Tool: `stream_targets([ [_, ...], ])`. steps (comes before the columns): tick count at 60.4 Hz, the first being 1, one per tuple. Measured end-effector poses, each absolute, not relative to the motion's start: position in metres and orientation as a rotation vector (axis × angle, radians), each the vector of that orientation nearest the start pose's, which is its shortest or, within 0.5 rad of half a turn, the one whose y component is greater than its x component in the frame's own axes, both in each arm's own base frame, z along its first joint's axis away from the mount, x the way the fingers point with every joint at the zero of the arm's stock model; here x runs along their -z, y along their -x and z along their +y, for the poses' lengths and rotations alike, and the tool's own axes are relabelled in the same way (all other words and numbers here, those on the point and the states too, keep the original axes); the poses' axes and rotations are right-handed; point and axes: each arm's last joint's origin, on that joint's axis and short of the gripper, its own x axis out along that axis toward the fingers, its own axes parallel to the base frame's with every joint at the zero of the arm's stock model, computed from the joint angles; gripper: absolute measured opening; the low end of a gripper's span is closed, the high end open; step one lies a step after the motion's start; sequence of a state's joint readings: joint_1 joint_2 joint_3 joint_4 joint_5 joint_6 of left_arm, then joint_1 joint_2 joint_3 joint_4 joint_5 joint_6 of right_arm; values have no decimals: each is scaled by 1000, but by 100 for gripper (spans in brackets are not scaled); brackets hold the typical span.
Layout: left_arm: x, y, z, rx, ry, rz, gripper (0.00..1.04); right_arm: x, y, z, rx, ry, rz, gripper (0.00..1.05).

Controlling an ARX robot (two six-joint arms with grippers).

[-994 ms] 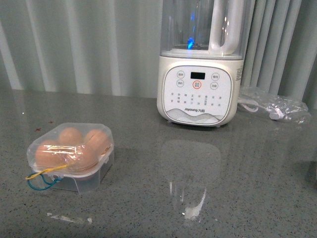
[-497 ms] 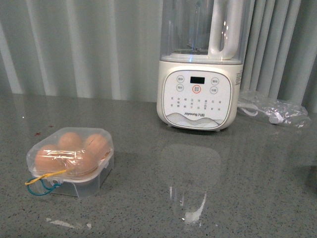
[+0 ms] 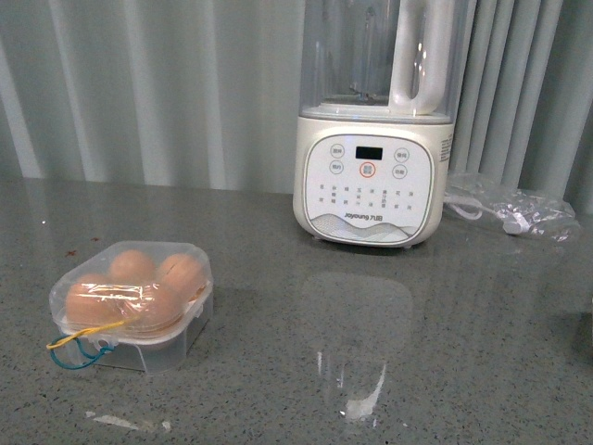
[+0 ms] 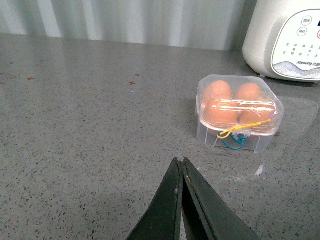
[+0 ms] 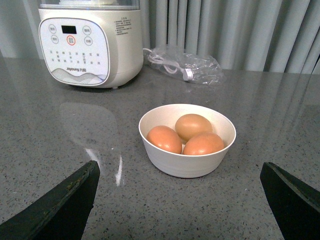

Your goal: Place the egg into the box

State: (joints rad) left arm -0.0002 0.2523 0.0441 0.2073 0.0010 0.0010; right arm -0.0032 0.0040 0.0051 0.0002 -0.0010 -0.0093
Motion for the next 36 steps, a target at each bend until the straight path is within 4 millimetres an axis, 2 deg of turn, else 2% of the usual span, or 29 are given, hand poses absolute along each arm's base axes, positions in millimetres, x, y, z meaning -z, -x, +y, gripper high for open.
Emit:
stream_targets([
  [16,-176,-107,0,0,-1,-34,4,-165,-98,0,2,9,-1,98],
  [23,-173,-96,0,0,1,-29,4,-165,-98,0,2,9,-1,98],
  [36,-173,-96,0,0,1,-26,4,-165,-98,0,2,9,-1,98],
])
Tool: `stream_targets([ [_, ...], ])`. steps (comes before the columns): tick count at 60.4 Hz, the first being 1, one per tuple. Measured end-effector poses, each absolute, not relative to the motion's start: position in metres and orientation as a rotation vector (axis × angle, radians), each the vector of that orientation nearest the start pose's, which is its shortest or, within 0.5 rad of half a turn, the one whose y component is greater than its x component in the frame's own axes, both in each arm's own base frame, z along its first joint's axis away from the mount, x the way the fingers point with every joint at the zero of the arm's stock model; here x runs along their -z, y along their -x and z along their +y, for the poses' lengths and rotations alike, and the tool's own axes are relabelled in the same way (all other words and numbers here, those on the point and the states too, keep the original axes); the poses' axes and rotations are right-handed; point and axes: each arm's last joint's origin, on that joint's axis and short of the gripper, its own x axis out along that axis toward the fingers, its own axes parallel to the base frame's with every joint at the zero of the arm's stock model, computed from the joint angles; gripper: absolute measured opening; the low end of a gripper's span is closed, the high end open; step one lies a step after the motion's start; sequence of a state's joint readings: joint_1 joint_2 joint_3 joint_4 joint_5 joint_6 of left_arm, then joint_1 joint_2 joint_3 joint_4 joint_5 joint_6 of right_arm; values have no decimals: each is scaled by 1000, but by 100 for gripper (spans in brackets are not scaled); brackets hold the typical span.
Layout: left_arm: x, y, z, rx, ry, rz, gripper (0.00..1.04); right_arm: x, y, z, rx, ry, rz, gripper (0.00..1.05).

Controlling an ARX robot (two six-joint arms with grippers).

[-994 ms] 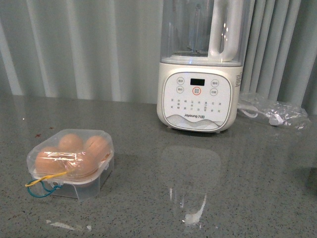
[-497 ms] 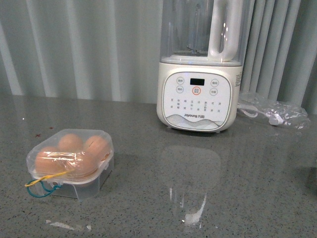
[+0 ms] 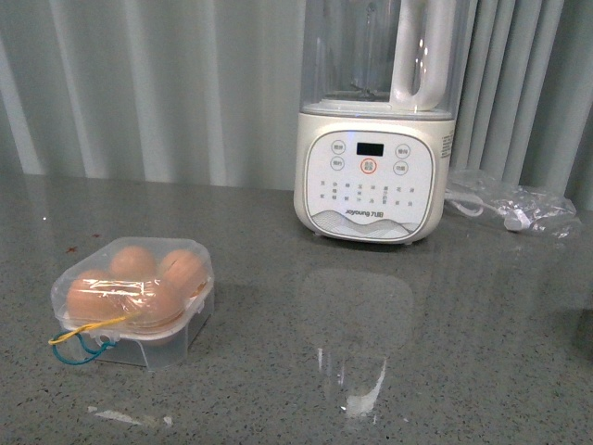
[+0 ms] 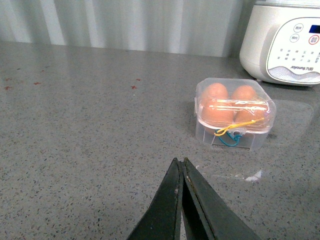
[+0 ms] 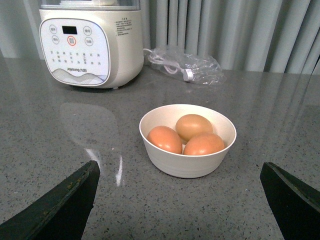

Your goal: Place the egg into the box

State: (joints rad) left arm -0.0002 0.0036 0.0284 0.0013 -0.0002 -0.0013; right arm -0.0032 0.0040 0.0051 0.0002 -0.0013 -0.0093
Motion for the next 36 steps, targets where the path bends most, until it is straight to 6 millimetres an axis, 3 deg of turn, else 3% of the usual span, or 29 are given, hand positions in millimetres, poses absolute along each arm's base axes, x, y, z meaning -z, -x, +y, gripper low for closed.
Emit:
stream_targets([
  [9,-173,-96,0,0,3,-25,5,-165,-98,0,2,9,-1,98],
  [31,-173,-96,0,0,2,-25,68,-165,-98,0,2,9,-1,98],
  [36,-173,-96,0,0,2,-25,89,-165,-98,0,2,9,-1,98],
])
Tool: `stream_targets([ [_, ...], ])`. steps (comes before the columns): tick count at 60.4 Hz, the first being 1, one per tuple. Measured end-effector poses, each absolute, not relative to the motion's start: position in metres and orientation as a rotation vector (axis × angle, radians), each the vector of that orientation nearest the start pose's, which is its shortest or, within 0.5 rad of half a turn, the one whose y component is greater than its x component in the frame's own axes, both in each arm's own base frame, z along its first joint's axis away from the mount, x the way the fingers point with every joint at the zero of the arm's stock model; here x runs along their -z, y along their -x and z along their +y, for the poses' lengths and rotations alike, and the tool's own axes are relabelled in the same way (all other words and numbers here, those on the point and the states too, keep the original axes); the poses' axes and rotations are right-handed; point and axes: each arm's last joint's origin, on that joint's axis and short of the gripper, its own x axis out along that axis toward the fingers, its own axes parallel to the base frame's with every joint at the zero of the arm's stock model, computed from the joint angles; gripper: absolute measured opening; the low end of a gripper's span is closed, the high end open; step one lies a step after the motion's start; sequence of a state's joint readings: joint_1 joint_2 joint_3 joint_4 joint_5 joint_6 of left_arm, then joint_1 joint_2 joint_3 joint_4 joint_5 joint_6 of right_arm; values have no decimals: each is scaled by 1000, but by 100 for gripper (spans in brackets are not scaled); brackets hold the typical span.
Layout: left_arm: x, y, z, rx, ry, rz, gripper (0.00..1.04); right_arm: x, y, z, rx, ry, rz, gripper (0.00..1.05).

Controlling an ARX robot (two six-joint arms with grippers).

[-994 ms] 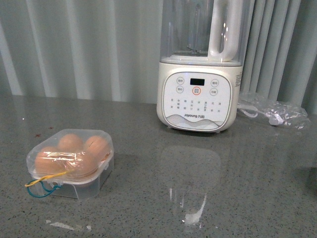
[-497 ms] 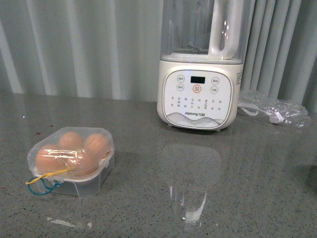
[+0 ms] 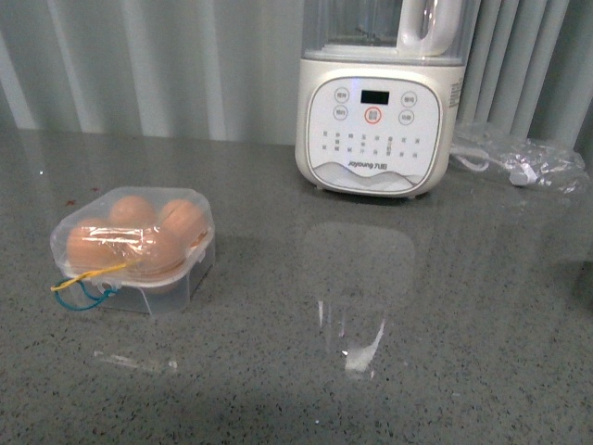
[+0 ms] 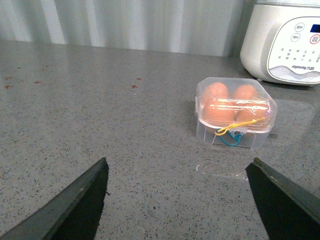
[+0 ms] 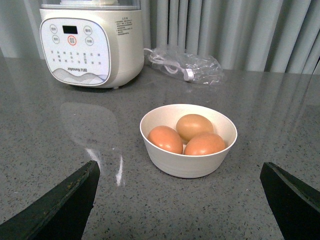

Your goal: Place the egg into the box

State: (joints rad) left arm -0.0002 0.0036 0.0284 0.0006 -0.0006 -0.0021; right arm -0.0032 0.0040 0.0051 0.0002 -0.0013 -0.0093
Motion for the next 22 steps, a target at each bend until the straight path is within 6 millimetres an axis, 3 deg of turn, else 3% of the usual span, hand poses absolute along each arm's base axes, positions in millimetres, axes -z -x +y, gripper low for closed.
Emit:
stream_targets([
  [3,-173,-96,0,0,2,-25,100,-165,-98,0,2,9,-1,98],
  [22,-173,-96,0,0,2,-25,98,-165,-98,0,2,9,-1,98],
])
